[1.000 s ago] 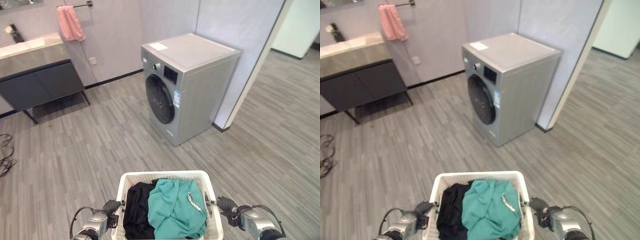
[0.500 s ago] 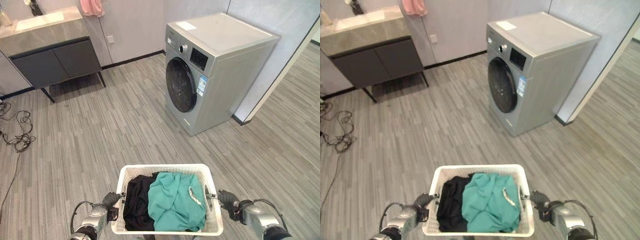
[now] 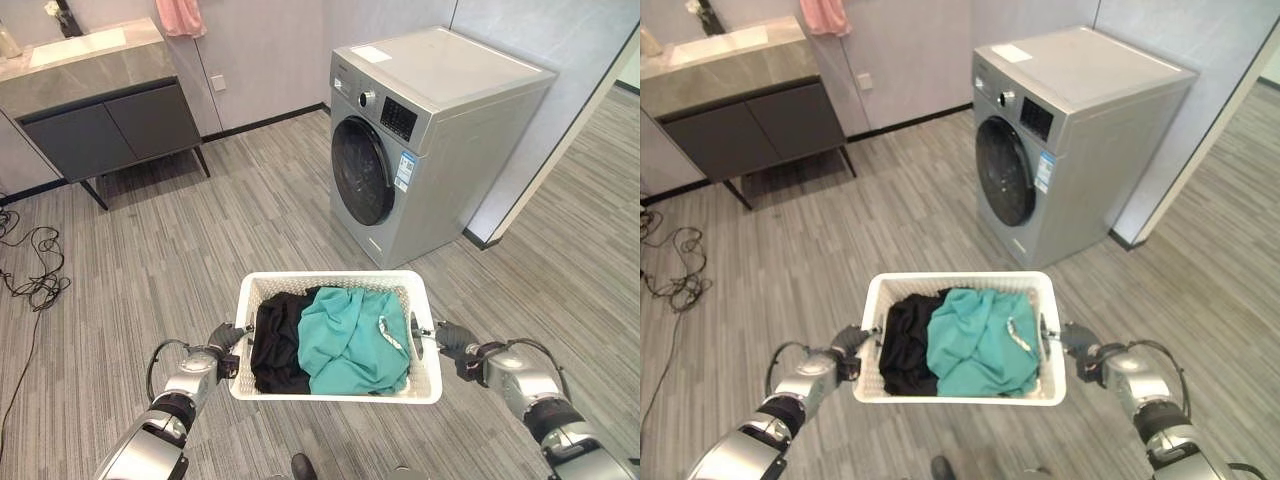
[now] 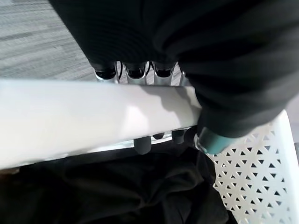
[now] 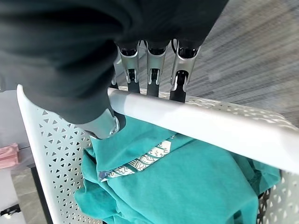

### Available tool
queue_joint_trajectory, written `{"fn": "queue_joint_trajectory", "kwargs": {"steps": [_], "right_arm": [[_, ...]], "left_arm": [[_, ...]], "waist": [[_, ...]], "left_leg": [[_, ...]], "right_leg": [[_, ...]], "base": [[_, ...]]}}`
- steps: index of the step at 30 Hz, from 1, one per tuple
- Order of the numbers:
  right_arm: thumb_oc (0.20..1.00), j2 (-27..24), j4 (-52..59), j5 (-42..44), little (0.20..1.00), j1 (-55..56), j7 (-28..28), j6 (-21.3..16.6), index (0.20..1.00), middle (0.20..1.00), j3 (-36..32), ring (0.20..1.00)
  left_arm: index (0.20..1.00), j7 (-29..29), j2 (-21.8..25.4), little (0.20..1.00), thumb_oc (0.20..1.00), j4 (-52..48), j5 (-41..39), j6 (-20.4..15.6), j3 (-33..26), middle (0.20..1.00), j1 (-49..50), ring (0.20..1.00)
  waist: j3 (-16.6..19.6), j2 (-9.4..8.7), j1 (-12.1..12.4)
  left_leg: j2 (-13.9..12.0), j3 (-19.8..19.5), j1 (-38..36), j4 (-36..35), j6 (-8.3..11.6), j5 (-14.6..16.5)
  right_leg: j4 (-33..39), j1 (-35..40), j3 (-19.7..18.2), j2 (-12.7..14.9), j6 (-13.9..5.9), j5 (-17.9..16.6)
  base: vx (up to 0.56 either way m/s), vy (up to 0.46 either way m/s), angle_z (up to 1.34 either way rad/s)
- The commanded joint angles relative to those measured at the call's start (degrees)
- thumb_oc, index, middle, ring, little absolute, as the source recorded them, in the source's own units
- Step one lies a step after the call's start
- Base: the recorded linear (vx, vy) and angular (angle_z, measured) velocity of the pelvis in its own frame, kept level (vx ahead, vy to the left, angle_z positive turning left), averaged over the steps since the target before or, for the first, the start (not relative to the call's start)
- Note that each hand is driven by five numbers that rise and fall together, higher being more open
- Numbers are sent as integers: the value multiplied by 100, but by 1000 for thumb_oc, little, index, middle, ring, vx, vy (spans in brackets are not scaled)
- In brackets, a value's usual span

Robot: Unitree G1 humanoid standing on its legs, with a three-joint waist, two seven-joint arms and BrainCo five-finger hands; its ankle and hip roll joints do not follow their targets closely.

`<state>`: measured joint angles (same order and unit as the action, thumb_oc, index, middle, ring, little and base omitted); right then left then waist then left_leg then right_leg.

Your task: Grab the laundry basket,head to the washer,open it,put in the laundry and shut it.

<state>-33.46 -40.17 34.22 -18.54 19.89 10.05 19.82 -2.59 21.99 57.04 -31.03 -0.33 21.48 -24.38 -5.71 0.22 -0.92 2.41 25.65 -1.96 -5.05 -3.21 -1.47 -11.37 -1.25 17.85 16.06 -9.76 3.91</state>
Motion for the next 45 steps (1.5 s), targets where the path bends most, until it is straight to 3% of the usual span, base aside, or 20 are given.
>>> {"fn": "queue_joint_trajectory", "kwargs": {"steps": [1,4,5,7,9,17,20,24,26,27,28,31,33,34,36,37,38,39,43,45], "right_arm": [[200,517,768,933,200,-529,934,-111,200,200,343,200],[200,446,859,1022,200,-628,946,-72,200,200,376,200],[200,396,953,1080,200,-563,976,0,200,200,327,200],[200,432,1054,1145,200,-558,997,-13,200,200,347,200],[200,434,1070,1149,200,-565,1017,-9,200,200,375,200],[200,303,1323,970,200,-86,1210,61,200,200,241,200],[200,132,1555,858,200,225,1280,96,200,200,110,200],[200,-170,1896,865,200,865,1460,139,200,200,-186,200],[200,-371,2082,889,200,1009,1467,73,200,200,-301,200],[200,-524,2229,975,200,1130,1432,35,200,200,-406,200],[200,-604,2361,1042,200,1234,1417,22,200,200,-496,200],[200,-676,2472,1010,200,1423,1351,15,200,200,-615,200],[200,-711,2531,964,200,1640,1245,5,200,200,-820,200],[200,-691,2689,935,200,1789,1233,-30,200,200,-974,200],[200,-692,2695,934,200,1799,1233,-28,200,200,-980,200],[200,-707,2777,876,200,1926,1250,-90,200,200,-1041,200],[200,-752,2790,897,200,1958,1307,-111,200,200,-1021,200],[200,-771,2744,900,200,1953,1328,-125,200,200,-973,200],[200,-754,2553,854,200,1852,1385,-113,200,200,-797,200],[200,-579,2581,768,200,1806,1399,-12,200,200,-661,200]], "left_arm": [[200,-198,-219,200,200,-412,-633,-354,-31,200,-933,200],[200,-182,-195,200,200,-485,-687,-334,-8,200,-1033,200],[200,-182,-154,200,200,-558,-659,-323,4,200,-1090,200],[200,-192,-76,200,200,-637,-644,-329,-12,200,-1131,200],[200,-216,-53,200,200,-628,-633,-314,-38,200,-1129,200],[200,-359,-31,200,200,-611,-586,-273,-257,200,-814,200],[200,-397,-53,200,200,-623,-560,-248,-301,200,-677,200],[200,-536,-157,200,200,-540,-543,-176,-291,200,-415,200],[200,-571,-208,200,200,-371,-528,-159,-288,200,-325,200],[200,-590,-223,200,200,-280,-505,-116,-222,200,-350,200],[200,-597,-214,200,200,-235,-510,-94,-208,200,-375,200],[200,-596,-216,200,200,-187,-521,-48,-218,200,-371,200],[200,-613,-336,200,200,-21,-528,0,-170,200,-441,200],[200,-595,-416,200,200,54,-500,-3,-175,200,-461,200],[200,-595,-420,200,200,55,-500,-4,-171,200,-460,200],[200,-583,-461,200,200,88,-421,-52,-194,200,-397,200],[200,-605,-458,200,200,27,-407,-107,-224,200,-327,200],[200,-623,-454,200,200,14,-391,-142,-235,200,-283,200],[200,-601,-329,200,200,-240,-326,-169,-241,200,-132,200],[200,-529,-184,200,200,-609,-296,-221,-326,200,113,200]], "waist": [[127,-55,27],[78,-17,9],[13,85,-136],[-39,78,-61],[-79,47,-56],[-305,-140,-387],[-312,-138,-472],[-141,-87,-626],[-114,12,-663],[-204,-47,-639],[-281,-142,-625],[-433,-316,-543],[-489,-292,-541],[-468,-259,-534],[-464,-260,-534],[-422,-168,-538],[-391,-1,-482],[-378,44,-460],[-276,153,-329],[-120,238,-108]], "left_leg": [[188,-405,-302,47,154,269],[181,-412,-309,34,114,295],[32,-501,-327,41,141,223],[22,-458,-382,19,221,288],[0,-350,-360,29,238,264],[40,-580,-939,5,439,629],[48,-717,-1136,8,455,736],[-126,-1010,-1231,489,597,770],[-357,-1160,-919,1442,868,304],[-708,-1138,-363,2684,1214,-454],[-930,-1062,-54,3400,1361,-818],[-1131,-822,392,4174,1426,-991],[-1585,-258,741,4014,1416,-961],[-1631,-108,1142,3297,1283,-755],[-1623,-108,1140,3290,1279,-755],[-1657,-220,1289,2118,1301,-705],[-1802,-375,1393,756,1278,-1366],[-1841,-417,1381,304,1311,-1501],[-1987,-283,1516,7,1412,-1704],[-1801,-550,1414,118,1247,-1661]], "right_leg": [[11,32,-349,383,-263,-2292],[-241,-120,-374,307,-227,-2164],[-372,-546,-803,-521,75,-1194],[-219,-625,-436,-513,56,-999],[37,-662,-68,-480,119,-1077],[1140,-1579,-474,-541,-136,-1923],[1075,-1567,-521,-595,-119,-1972],[929,-1267,-638,-907,165,-1715],[856,-1050,-508,-1046,407,-1447],[943,-637,-395,-1139,639,-1224],[973,-465,-325,-1145,789,-1082],[997,-181,-220,-1154,986,-798],[1129,162,-108,-1178,979,-693],[1230,336,-33,-1129,882,-626],[1231,337,-30,-1123,878,-625],[1277,539,-97,-1076,717,-461],[1327,728,-131,-1000,610,-445],[1340,838,-179,-945,558,-398],[1379,1286,-293,-832,443,-261],[1394,1553,-535,-760,404,-46]], "base": [[17,100,1],[19,67,0],[34,43,-5],[87,39,16],[26,-50,1],[200,-107,6],[221,-128,37],[287,-254,25],[235,-291,57],[255,-453,41],[162,-350,25],[146,-276,47],[281,-161,35],[247,-10,69],[239,56,48],[547,276,10],[709,349,-1],[418,255,-12],[454,142,-49],[586,166,-42]]}}
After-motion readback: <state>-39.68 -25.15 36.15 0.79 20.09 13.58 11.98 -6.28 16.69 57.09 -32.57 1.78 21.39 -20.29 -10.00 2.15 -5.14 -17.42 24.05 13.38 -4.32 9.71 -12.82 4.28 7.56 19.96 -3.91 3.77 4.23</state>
